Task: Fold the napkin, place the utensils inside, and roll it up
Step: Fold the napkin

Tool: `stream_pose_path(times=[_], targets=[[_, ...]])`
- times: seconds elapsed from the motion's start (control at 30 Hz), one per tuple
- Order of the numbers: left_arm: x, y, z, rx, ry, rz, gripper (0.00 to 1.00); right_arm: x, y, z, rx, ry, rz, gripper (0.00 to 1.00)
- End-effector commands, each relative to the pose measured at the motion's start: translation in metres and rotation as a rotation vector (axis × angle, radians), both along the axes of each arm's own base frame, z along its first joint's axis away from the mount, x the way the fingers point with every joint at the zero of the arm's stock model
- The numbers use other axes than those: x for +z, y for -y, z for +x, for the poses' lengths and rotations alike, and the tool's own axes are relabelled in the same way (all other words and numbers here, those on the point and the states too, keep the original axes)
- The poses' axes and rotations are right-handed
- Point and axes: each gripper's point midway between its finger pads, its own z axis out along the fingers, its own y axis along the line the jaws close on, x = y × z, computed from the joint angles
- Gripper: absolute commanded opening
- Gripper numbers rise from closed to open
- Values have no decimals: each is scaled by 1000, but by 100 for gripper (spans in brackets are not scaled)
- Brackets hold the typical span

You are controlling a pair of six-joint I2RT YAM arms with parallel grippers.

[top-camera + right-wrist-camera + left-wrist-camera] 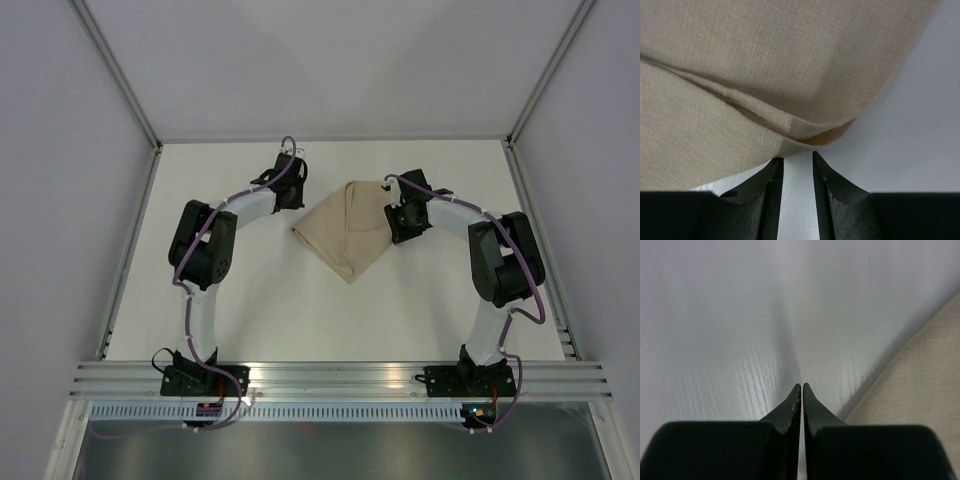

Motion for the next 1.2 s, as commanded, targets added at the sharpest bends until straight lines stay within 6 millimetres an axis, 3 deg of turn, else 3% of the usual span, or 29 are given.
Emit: stream_pose_path(times=[0.0,0.1,0.2,0.3,0.33,0.47,0.73,1.0,1.17], targets=[[0,9,-5,13,-49,-61,6,-9,9,9,-50,-16,-58,36],[-19,11,-20,10,-108,-82,4,-14,7,16,-44,-18,-62,36],[-25,13,-29,26,-121,-105,3,-21,5,22,-31,-20,-64,36],[-31,9,-45,56,-135,-131,2,-26,0,32,-11,-22,-61,36],[-41,6,-57,60,-159,-136,2,-28,1,34,-10,-27,-65,36],[-38,9,-78,81,-158,-199,2,-30,-6,50,21,-14,-58,37],[-49,14,-130,110,-183,-230,2,-27,-20,61,57,-6,-8,37],[-45,0,-160,147,-158,-237,2,-18,-35,46,120,-17,7,37],[-20,-12,-167,161,-80,-249,11,3,-14,46,67,22,-30,43]])
